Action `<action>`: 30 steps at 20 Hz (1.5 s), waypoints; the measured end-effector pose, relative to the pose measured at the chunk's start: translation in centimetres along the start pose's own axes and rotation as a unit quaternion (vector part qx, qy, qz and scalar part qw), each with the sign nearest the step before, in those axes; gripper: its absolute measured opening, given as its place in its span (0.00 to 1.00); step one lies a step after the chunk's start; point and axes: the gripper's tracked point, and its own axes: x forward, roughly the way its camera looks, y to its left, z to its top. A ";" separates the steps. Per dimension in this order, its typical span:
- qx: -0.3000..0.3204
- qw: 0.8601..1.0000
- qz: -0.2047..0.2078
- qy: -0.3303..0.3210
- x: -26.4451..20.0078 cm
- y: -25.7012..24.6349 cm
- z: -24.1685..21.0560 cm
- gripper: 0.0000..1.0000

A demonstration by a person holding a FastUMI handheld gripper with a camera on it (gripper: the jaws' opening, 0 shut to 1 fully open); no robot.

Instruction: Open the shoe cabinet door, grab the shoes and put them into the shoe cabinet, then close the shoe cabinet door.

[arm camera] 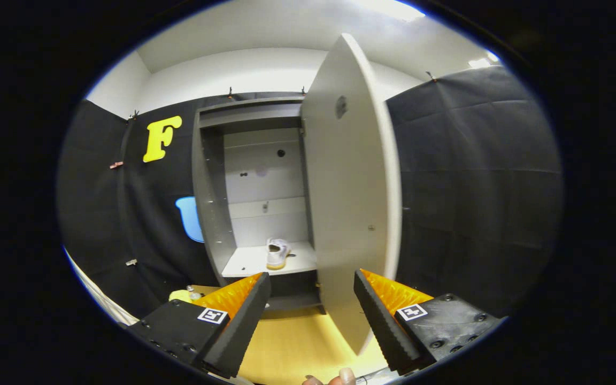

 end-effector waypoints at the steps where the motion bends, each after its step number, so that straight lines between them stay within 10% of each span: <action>1: -0.003 1.000 -0.010 0.002 -0.3 -1.9 0.1 0.99; 13: 0.006 0.997 0.069 0.035 6.0 -11.6 -0.7 0.98; 30: 0.014 0.979 0.194 0.057 10.6 -1.2 -3.3 0.98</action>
